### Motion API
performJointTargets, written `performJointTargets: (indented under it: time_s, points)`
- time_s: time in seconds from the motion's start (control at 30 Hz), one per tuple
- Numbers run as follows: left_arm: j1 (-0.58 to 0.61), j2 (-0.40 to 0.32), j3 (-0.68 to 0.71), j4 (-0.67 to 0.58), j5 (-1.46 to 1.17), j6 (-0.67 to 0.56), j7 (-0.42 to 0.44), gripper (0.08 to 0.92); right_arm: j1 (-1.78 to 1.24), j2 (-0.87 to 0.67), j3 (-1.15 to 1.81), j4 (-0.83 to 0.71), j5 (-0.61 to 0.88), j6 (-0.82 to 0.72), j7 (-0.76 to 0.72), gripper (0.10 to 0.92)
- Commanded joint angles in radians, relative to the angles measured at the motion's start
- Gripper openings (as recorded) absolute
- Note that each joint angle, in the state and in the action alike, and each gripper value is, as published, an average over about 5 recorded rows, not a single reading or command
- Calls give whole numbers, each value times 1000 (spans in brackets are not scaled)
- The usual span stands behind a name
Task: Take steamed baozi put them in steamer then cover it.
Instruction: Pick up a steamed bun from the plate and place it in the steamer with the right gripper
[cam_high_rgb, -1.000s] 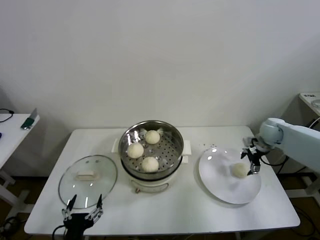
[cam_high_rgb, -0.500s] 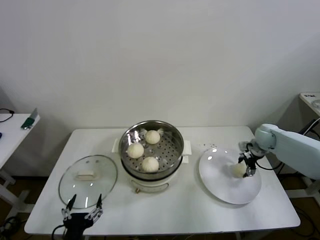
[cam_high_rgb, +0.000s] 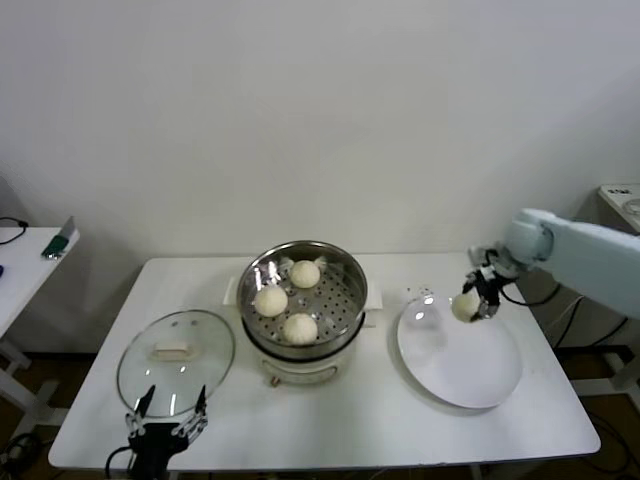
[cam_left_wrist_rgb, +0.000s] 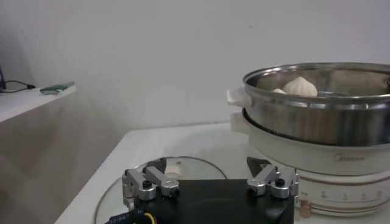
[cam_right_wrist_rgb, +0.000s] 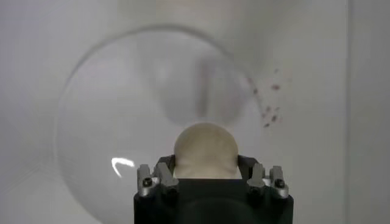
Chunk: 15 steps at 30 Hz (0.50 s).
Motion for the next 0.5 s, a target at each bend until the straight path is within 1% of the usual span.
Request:
performJointTargets:
  time_s: [0.03,0.13,0.27,0.37,0.5]
  points:
    - [-5,5,2,0,4,2,2,823,537,194,-234,249,442,-97,5,679]
    - [-7,6,2,0,2,1,2,823,526,269,-183,297,503,-138,41,679]
    - [-7,6,0,-1,-3,-1,2,823,438,365,-118,318,530,-184,101,679]
    - [-6,5,-3,-1,-5,-3,1,823,353,432,-97,292,513,-202,136,679]
    - [-2,4,-10,-1,-7,-6,1,823,251,492,-97,229,448,-206,155,679]
